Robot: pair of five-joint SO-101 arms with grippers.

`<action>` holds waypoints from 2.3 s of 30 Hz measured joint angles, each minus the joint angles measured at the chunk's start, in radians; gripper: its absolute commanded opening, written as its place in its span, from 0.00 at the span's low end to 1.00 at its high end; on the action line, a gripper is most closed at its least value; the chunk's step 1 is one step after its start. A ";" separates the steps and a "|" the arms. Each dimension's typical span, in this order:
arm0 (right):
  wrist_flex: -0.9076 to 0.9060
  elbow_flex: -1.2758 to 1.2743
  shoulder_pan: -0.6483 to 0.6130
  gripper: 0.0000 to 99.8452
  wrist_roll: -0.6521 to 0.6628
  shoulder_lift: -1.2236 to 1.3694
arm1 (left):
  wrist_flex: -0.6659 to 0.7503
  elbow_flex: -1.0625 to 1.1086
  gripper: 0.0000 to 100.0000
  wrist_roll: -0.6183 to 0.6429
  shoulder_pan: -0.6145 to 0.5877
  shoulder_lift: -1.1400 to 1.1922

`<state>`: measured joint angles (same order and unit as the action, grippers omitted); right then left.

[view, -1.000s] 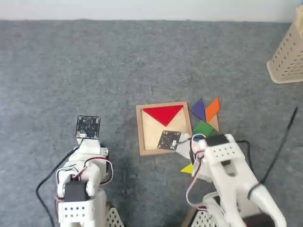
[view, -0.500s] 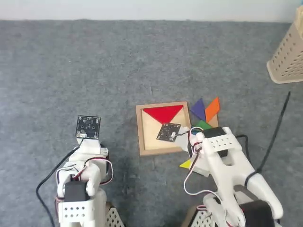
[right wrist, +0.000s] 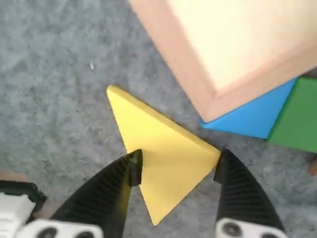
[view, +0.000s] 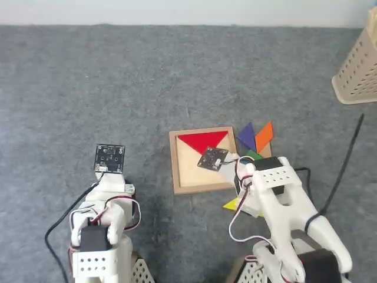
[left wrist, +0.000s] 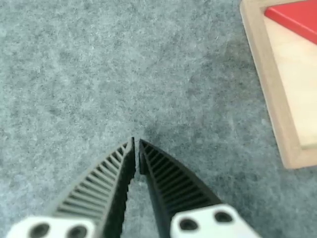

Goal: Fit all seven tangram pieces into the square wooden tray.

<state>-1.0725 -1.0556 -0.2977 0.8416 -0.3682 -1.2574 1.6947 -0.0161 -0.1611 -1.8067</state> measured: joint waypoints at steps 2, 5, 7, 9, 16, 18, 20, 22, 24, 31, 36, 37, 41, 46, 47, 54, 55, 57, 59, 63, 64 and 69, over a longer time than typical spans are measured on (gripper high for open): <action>0.006 0.000 0.000 0.13 -0.026 0.000 | 0.000 0.000 0.02 0.000 0.000 0.000; 0.014 0.028 0.002 0.10 -0.081 0.009 | 0.000 0.000 0.02 0.000 0.002 0.000; 0.028 0.044 0.002 0.13 -0.112 0.020 | 0.000 0.000 0.02 0.000 0.002 0.000; 0.028 0.052 0.002 0.19 -0.135 0.028 | 0.000 0.000 0.02 0.000 0.002 0.000; 0.018 0.049 0.020 0.31 -0.115 0.025 | 0.000 0.000 0.02 0.000 0.002 0.000; -0.012 0.048 0.021 0.31 -0.078 0.002 | 0.000 0.000 0.02 0.000 0.002 0.000; -0.066 0.041 0.028 0.31 -0.054 -0.054 | 0.000 0.000 0.02 0.000 0.002 0.000; -0.107 0.041 0.008 0.31 -0.025 -0.120 | 0.000 0.000 0.02 0.000 0.002 0.000; -0.153 0.014 -0.034 0.31 0.037 -0.187 | 0.000 0.000 0.02 0.000 0.000 0.000; -0.195 -0.120 -0.133 0.31 0.169 -0.304 | 0.000 0.000 0.02 0.000 0.002 0.000; -0.175 -0.121 -0.132 0.31 0.178 -0.311 | 0.000 0.000 0.02 0.000 0.002 0.000; -0.164 -0.121 -0.117 0.31 0.181 -0.311 | 0.000 0.000 0.02 0.000 0.002 0.000; -0.146 -0.121 -0.035 0.31 0.238 -0.311 | 0.000 0.000 0.02 0.000 0.002 0.000; -0.146 -0.121 -0.002 0.31 0.261 -0.311 | 0.000 0.000 0.02 0.000 0.002 0.000; -0.146 -0.121 -0.002 0.31 0.264 -0.311 | 0.000 0.000 0.02 0.000 0.000 0.000; -0.110 -0.123 -0.009 0.31 0.265 -0.238 | 0.000 0.000 0.02 0.000 0.002 0.000; -0.092 -0.123 -0.008 0.31 0.265 -0.206 | 0.000 0.000 0.02 0.000 0.002 0.000; -0.055 -0.114 -0.003 0.31 0.265 -0.135 | 0.000 0.000 0.02 0.000 0.002 0.000; -0.041 -0.091 0.000 0.31 0.264 -0.078 | 0.000 0.000 0.02 0.000 0.002 0.000; -0.025 -0.044 0.002 0.31 0.230 -0.015 | 0.000 0.000 0.02 0.000 0.002 0.000; -0.014 -0.038 0.002 0.30 0.218 0.000 | 0.000 0.000 0.02 0.000 0.002 0.000; 0.021 -0.028 0.002 0.19 0.129 0.026 | 0.000 0.000 0.02 0.000 0.002 0.000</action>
<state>-1.0510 -1.0833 -0.2961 0.9705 -0.3422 -1.2574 1.6947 -0.0161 -0.1596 -1.8067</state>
